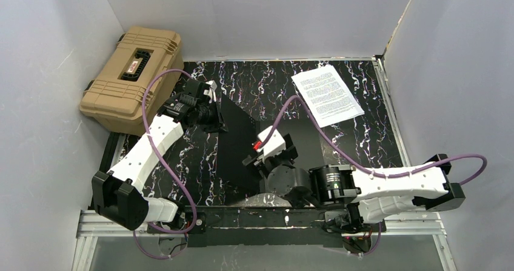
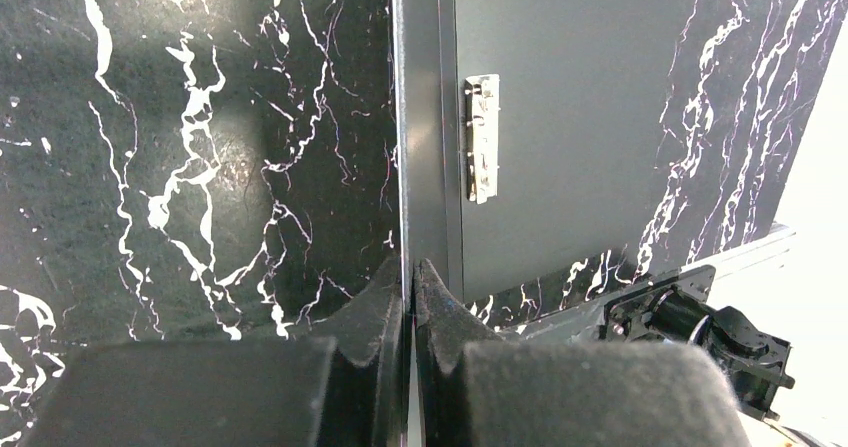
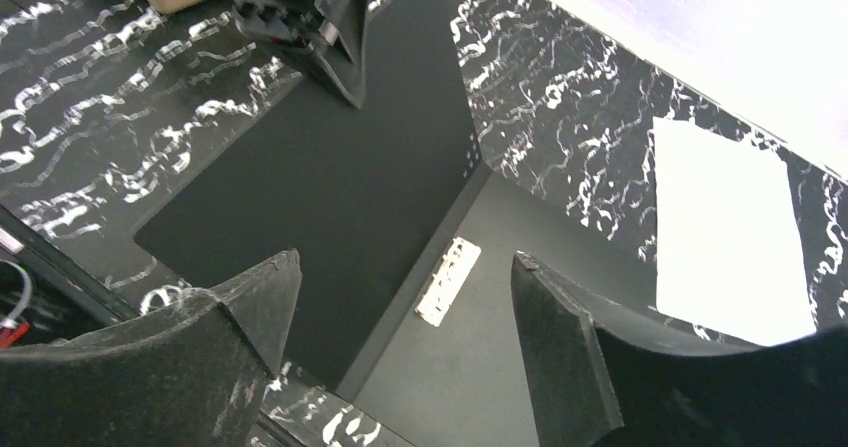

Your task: Put the files into the folder

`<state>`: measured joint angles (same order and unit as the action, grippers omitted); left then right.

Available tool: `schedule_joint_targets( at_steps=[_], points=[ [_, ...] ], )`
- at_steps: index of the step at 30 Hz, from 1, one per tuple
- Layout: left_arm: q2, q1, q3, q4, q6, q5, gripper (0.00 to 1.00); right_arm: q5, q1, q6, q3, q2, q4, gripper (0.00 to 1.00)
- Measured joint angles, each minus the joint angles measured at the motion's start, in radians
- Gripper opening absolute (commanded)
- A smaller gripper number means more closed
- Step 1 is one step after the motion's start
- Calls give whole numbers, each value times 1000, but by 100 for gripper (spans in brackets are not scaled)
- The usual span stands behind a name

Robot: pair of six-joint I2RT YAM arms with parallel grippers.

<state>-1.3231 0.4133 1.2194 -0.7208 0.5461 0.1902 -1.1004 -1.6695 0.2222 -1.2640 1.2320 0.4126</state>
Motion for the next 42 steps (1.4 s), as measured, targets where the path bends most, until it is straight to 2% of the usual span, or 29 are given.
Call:
schedule_joint_targets(
  at_steps=[5, 12, 17, 22, 32, 42],
  points=[
    [1, -5, -29, 45, 7, -6, 0, 8, 32, 47, 114, -58, 2, 91],
    [1, -11, -50, 47, 18, -53, 0, 174, 248, 117, 249, -76, -4, 93],
    [4, -12, -67, 31, 27, -99, 11, 300, 367, 167, 284, -59, -6, 94],
    [21, -12, -82, -3, 31, -161, 27, 389, 436, 212, 298, 13, -20, 95],
    [113, -12, -114, -108, 29, -272, 46, 509, 512, 275, 298, 166, -35, 96],
    [245, -12, -114, -158, -1, -328, 71, 607, 579, 325, 298, 287, -78, 97]
  ],
)
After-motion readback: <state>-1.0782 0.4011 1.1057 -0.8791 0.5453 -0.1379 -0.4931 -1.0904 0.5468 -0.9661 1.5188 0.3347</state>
